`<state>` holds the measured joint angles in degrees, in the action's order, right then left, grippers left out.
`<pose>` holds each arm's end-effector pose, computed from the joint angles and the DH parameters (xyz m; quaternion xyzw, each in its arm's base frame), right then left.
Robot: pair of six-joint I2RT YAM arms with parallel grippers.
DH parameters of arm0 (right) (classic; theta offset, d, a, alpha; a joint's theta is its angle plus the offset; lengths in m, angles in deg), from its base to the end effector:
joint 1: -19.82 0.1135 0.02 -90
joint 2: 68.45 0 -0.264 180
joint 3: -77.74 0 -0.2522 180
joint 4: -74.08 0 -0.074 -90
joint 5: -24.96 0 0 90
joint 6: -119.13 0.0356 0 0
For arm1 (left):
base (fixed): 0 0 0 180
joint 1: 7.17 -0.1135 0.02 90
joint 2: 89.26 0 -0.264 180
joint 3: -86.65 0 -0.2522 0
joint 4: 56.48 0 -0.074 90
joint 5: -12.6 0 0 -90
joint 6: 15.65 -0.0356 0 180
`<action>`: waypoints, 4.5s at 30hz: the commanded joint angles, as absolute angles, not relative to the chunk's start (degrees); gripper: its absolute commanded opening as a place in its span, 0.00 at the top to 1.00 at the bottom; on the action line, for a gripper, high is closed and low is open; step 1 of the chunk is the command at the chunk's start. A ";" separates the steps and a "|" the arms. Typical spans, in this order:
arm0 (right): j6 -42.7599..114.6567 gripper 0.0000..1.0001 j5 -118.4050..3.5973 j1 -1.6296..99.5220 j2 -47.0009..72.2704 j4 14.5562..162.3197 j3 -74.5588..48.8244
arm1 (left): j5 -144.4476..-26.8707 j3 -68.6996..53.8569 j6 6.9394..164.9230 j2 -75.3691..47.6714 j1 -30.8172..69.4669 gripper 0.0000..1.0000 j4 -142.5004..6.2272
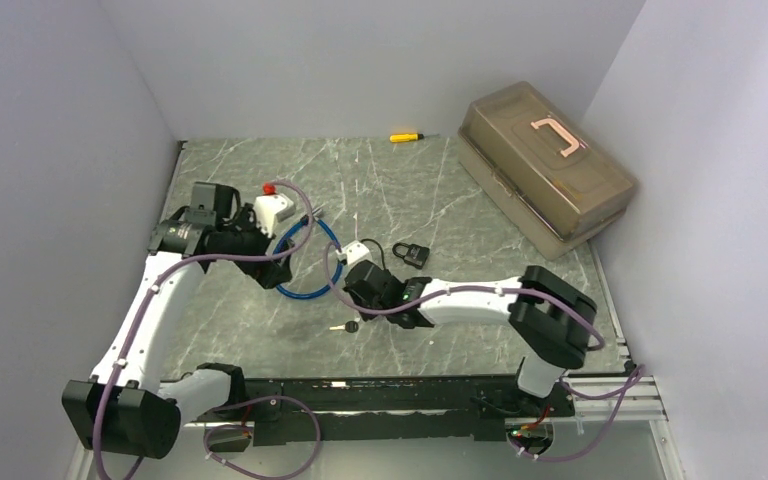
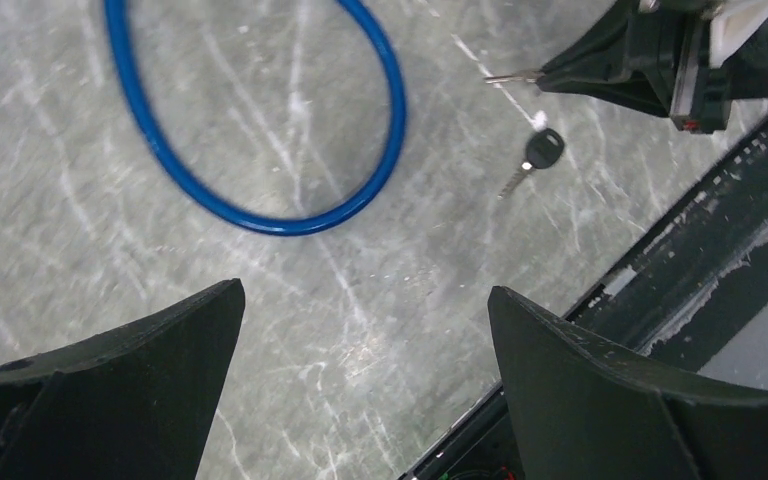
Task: Unlock with the key
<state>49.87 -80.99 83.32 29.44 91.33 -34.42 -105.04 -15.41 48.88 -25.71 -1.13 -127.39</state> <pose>0.1640 0.3070 0.1692 -0.2892 0.8773 0.1460 0.3541 0.2020 -0.0380 0.3245 0.3187 0.8763 -0.1783 0.3143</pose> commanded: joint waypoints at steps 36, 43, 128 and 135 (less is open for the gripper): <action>46.11 1.00 -42.56 81.23 4.04 94.31 -26.74 | -122.52 -14.44 20.97 -43.44 17.22 0.28 -135.24; 44.02 1.00 -42.66 82.47 4.29 96.70 -23.45 | -122.20 -11.93 23.78 -38.28 19.59 0.30 -137.04; 35.82 0.53 -39.99 84.29 3.77 96.23 -19.61 | -131.63 -3.04 38.93 -34.11 22.25 1.00 -141.43; 35.76 0.72 -41.06 84.22 4.42 95.73 -19.46 | -131.72 -2.68 38.78 -33.96 22.18 1.00 -141.60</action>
